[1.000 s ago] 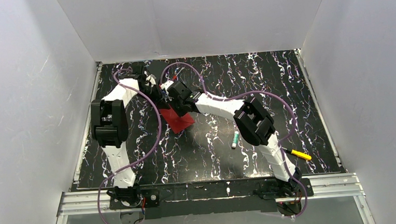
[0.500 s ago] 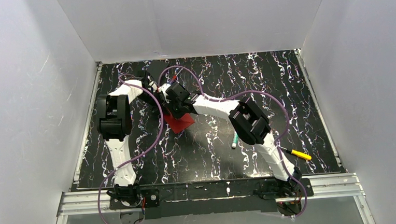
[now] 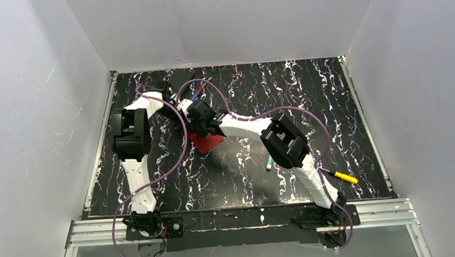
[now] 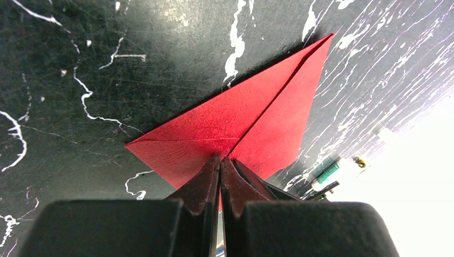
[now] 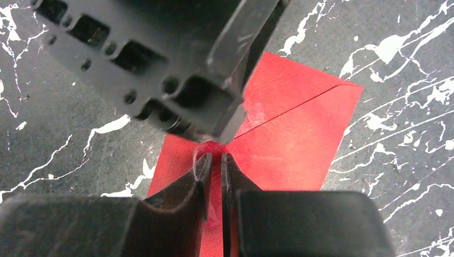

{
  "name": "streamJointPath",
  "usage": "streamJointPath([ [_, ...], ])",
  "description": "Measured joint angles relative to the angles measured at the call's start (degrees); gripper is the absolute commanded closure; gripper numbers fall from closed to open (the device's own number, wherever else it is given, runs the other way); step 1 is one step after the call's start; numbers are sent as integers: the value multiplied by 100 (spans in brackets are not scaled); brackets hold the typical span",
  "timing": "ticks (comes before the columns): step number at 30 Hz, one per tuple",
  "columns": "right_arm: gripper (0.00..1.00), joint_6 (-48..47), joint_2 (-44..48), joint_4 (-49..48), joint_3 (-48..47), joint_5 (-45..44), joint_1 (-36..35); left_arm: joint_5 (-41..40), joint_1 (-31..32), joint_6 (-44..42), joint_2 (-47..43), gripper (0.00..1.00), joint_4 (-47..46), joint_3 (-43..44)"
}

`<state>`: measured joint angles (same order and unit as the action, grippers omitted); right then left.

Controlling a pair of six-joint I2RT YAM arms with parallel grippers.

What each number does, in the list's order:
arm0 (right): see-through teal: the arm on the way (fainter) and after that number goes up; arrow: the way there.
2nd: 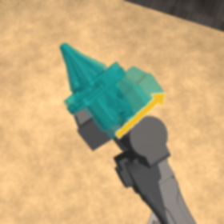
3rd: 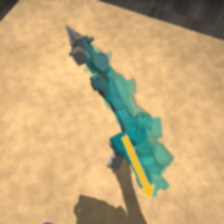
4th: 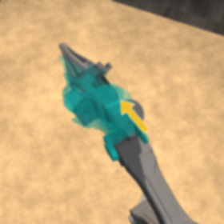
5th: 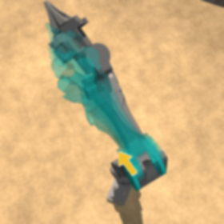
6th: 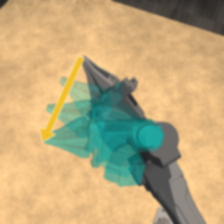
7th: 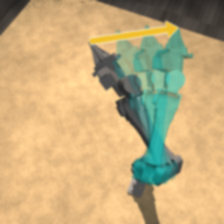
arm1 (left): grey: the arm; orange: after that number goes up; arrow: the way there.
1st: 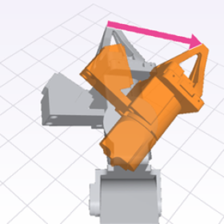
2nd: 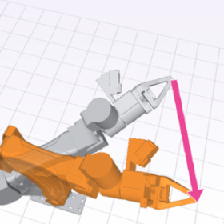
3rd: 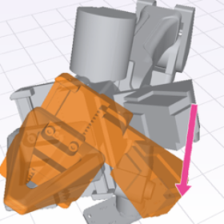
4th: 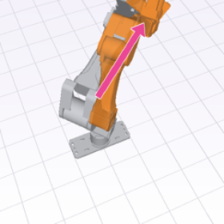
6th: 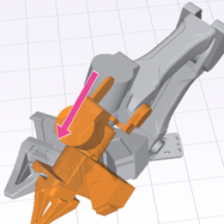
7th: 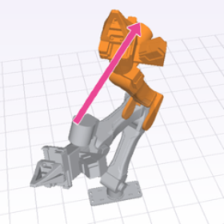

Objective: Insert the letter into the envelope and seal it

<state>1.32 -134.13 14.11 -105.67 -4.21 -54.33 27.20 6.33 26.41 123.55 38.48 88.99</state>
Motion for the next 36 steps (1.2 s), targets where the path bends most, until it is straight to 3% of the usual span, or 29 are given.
streamJointPath([
  [9,80,-260,332,-815,822,-448,-155,393,-146,-28,129,100,-11,20],
  [26,80,13,1099,-649,1849,-546,-46,592,-162,-146,341,100,203,278],
  [32,71,339,1346,166,1851,-282,317,684,-160,-227,345,100,195,289],
  [36,59,629,1764,719,1851,4,590,758,-160,-243,323,86,188,299],
])
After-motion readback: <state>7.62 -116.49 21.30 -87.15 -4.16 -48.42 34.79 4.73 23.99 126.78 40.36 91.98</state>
